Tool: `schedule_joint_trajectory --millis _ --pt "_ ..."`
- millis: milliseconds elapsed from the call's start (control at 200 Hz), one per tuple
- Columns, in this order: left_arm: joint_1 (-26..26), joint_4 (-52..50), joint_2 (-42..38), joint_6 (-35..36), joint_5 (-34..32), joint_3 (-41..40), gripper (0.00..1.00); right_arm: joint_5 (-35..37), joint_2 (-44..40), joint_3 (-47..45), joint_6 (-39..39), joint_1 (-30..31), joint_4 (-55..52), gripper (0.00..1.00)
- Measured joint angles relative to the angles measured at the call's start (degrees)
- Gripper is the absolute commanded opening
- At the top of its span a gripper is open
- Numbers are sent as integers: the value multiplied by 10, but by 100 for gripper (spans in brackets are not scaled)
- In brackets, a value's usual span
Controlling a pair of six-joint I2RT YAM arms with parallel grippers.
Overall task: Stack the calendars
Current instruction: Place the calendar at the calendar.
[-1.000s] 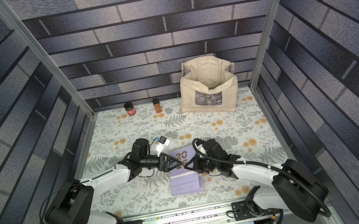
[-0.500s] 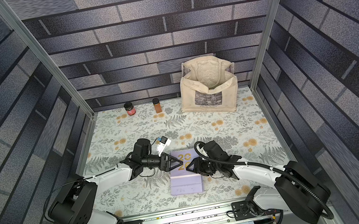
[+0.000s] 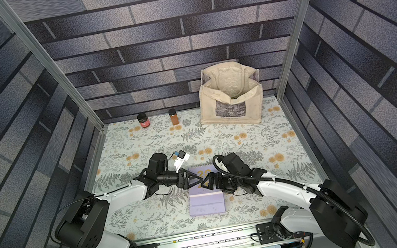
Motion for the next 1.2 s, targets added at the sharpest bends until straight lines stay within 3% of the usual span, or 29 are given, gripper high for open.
schedule_joint_trajectory --millis 636,877,1012,1202 --pt "4 17 10 -12 -8 2 100 55 -22 25 -40 0 -98 100" --pt "9 17 9 -17 -16 1 100 103 -23 27 -58 0 -191 100" --pt "14 3 -17 -17 -53 1 100 121 -21 43 -71 0 -227 100" --pt "37 -5 -112 -18 -125 -24 100 140 -2 91 -90 0 -261 100"
